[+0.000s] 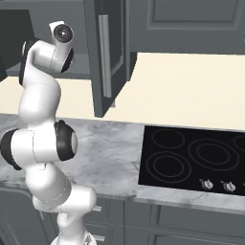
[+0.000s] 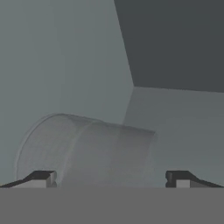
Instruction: There is a bowl on the dining counter. Grab a lemon wedge from the fridge and place it in the bowl. Then get the liquor bottle and glass cup from the cabinet and place them next to the bowl.
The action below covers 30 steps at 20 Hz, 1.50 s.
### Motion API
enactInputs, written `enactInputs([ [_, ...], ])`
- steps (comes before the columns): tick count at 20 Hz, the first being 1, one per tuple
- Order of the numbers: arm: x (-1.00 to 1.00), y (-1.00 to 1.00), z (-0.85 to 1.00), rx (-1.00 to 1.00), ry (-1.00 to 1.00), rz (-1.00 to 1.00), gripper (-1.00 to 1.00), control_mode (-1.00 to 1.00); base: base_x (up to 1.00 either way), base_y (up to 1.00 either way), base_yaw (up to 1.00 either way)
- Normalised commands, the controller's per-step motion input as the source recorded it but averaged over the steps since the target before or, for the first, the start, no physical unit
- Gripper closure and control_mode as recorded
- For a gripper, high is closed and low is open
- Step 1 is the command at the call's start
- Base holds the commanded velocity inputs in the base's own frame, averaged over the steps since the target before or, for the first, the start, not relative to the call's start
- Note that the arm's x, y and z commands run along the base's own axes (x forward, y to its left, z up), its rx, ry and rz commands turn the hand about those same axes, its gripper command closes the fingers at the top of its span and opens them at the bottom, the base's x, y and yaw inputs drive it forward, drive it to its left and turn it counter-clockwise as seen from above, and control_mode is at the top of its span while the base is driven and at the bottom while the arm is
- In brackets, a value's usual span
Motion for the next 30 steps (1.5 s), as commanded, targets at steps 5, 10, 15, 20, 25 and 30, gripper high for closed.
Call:
enactInputs([
  [5,0.12,0.0,-0.07,0.0,0.05,0.0,-1.0,-1.0,0.0,0.0,0.0],
  [10,0.12,0.0,-0.12,0.0,0.09,0.0,-1.0,-1.0,0.0,0.0,0.0],
  [15,0.05,0.0,-0.19,0.0,0.08,0.0,-1.0,-1.0,0.0,0.0,0.0],
  [20,0.0,0.0,-0.27,0.0,0.06,0.0,-1.0,-1.0,0.0,0.0,0.0],
  [25,0.0,0.0,-0.29,0.0,0.06,0.0,1.0,-1.0,0.0,0.0,0.0],
  [30,-0.04,0.0,-0.26,0.0,0.02,0.0,1.0,-1.0,0.0,0.0,0.0],
])
